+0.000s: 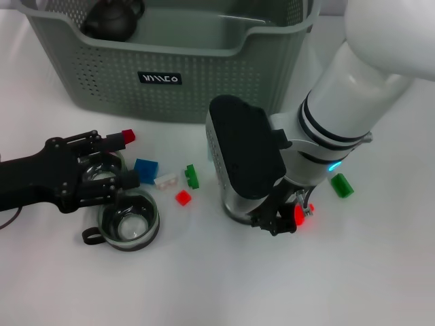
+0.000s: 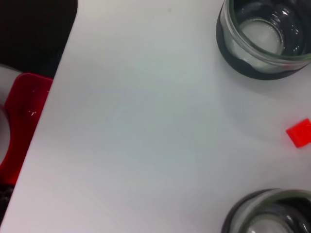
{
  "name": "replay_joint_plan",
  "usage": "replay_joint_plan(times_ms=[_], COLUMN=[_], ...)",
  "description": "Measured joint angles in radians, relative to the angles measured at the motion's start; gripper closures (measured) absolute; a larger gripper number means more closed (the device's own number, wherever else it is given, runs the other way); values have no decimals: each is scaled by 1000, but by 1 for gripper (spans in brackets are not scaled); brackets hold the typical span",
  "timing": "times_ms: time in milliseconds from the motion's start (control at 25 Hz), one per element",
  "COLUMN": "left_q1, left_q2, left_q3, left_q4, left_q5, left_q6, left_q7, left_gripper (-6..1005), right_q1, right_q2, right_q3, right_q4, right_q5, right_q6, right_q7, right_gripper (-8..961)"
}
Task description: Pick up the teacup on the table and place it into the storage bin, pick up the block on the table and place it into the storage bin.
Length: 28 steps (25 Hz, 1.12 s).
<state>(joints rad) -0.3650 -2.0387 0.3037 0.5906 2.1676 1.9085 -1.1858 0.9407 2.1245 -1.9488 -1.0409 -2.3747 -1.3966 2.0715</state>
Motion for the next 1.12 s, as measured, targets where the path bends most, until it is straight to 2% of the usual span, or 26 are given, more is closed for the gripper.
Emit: replay_joint_plan(times_ms=[200,320,440,720,920,1040,1120], left_q1=[0,0,1,5,2,1,0], left_q2=[0,0,0,2,2,1,0], left_q3=[0,0,0,0,0,0,0], left_q4=[0,0,0,0,0,0,0], left_q5=[2,4,5,6,6,6,5], left_q6=[-1,-2,-3,-11,-19,-23,-29], left_q7=[0,1,2,4,3,4,5], left_gripper=[211,211,211,210,211,211,211], right_q1=[-5,-11,-12,-33,-32,-59,-97], right_q2=[-1,-3,-6,-19,-24,-24,-25], right_q3=[2,17,79,355,636,785,810], right_q4=[-27,-61,-108,-302,-422,-462,-467], right_q5=[-10,-19,-20,-2,167,308,389], right_q6=[-11,-41,-115,-331,-446,-367,-233], right_q7=[3,9,10,-17,-60,-76,-79], right_gripper=[893,895,896,881,871,864,860])
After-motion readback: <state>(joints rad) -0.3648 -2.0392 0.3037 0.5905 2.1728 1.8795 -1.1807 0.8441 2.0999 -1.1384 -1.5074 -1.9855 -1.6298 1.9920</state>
